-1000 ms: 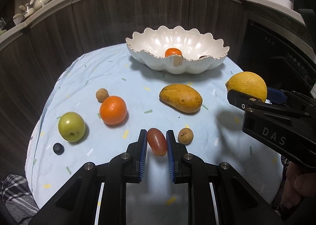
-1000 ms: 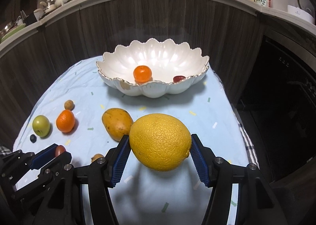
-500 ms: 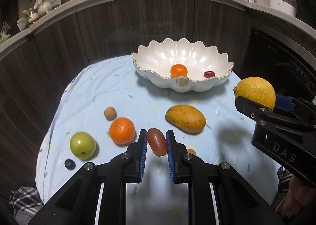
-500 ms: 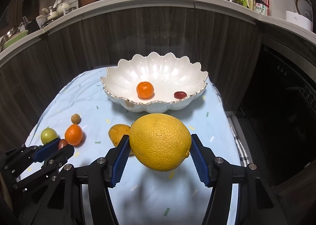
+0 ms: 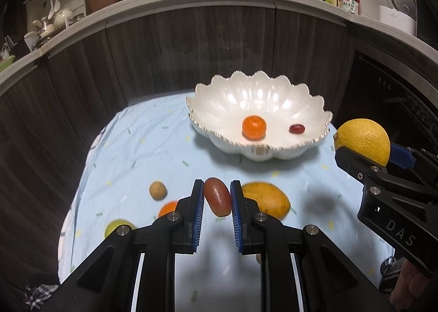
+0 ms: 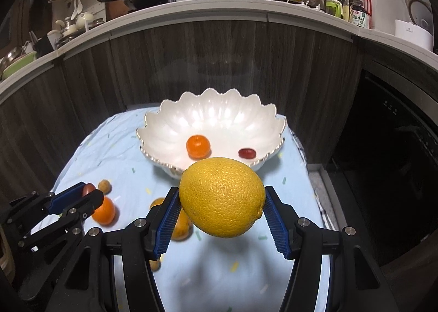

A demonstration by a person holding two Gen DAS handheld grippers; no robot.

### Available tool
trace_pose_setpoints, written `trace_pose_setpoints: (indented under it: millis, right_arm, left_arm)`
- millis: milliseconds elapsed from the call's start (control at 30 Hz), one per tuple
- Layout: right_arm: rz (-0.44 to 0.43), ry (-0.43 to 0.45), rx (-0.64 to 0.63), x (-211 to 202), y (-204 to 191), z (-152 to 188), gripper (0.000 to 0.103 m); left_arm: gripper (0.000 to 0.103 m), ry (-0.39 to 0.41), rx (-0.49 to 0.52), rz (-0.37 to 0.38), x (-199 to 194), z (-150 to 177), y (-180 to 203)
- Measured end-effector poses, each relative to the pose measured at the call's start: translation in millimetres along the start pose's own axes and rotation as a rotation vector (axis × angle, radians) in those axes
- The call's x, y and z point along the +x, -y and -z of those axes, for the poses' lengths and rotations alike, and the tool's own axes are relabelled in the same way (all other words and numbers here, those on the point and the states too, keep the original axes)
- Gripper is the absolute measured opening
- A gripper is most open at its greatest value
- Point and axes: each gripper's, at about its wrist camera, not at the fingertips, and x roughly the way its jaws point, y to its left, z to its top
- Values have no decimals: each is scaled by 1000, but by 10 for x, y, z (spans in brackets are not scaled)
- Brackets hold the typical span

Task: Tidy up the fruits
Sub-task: 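Lift the red date and lemon and carry them over the white bowl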

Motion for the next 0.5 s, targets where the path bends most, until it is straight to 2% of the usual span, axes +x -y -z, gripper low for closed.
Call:
trace_pose_setpoints:
  millis: [500]
  right_arm:
    - [7,43,19,245,110,-380,61]
  left_arm:
    - [20,54,16,-6,234,-537,-60]
